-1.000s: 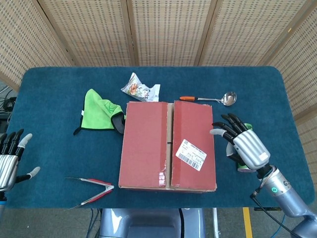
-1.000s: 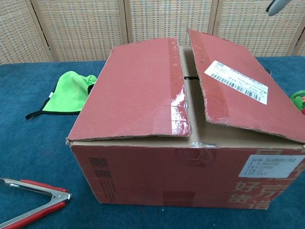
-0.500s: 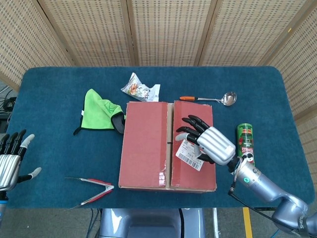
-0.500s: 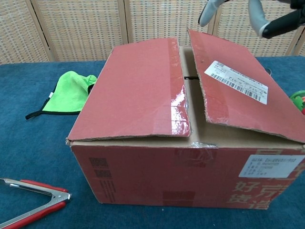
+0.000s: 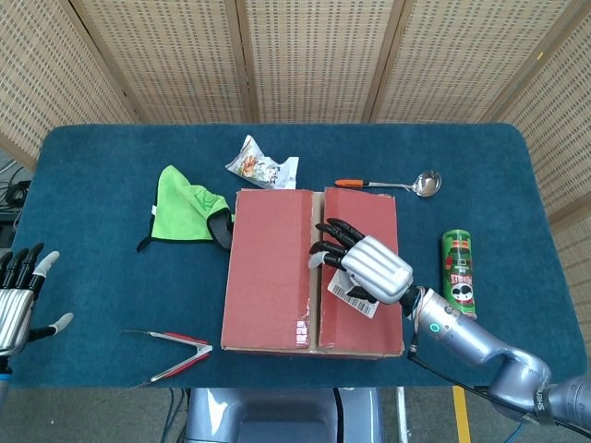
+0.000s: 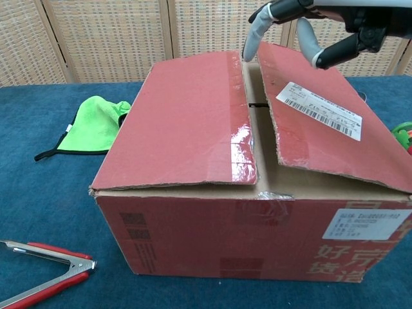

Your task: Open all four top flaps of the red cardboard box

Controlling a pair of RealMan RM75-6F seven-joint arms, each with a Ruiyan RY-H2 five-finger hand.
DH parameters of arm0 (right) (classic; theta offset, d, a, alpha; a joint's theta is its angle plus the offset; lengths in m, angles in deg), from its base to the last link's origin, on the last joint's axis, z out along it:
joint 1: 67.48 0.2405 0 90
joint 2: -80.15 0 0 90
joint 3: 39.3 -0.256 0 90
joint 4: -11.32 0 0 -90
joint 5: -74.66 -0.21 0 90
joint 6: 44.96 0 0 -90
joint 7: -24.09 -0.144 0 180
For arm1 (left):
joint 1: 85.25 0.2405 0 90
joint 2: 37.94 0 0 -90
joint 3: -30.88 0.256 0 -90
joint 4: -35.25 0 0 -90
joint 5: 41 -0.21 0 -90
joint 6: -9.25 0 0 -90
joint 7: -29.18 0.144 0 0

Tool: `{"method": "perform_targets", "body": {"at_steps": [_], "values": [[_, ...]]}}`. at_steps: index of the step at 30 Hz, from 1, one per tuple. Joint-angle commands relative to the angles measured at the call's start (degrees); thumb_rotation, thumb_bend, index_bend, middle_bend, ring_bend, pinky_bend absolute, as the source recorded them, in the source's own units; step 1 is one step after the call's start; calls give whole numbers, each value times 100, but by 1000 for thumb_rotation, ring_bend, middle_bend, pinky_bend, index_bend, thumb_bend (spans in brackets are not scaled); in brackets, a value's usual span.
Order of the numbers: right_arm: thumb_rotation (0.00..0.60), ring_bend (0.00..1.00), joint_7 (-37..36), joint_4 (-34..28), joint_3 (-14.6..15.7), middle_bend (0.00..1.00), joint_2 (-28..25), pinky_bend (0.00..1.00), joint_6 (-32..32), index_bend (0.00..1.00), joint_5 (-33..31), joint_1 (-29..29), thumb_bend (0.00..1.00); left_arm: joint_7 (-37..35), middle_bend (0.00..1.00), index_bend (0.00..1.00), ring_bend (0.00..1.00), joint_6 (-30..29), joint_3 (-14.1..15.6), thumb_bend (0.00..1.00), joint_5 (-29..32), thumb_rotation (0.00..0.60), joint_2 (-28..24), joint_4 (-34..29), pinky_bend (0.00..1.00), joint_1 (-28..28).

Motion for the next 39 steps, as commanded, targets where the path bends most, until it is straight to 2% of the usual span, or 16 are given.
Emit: {"method": "perform_targets", "body": {"at_steps": [1, 18, 28, 39], "values": [[600, 41, 68, 32, 20, 285, 32, 0, -63, 336, -52, 42, 1000, -16, 32, 104, 0, 4, -1, 125, 15, 522, 3, 10, 0, 4], [600, 42, 510, 165, 138, 298, 199, 0, -383, 359, -447, 279, 1000, -185, 33, 105, 0, 29, 0, 125, 98, 523, 2, 109, 0, 29], [600, 117, 581, 265, 155, 432, 202, 0, -289, 434, -557, 301, 1000, -208, 33, 104, 0, 11, -12, 125, 91, 521, -9, 101, 0, 26], [600, 129, 610, 89, 147, 439, -124, 0, -127, 441, -504, 285, 1000, -181, 33, 105, 0, -3, -20, 125, 65, 523, -30, 54, 0, 12]]}}
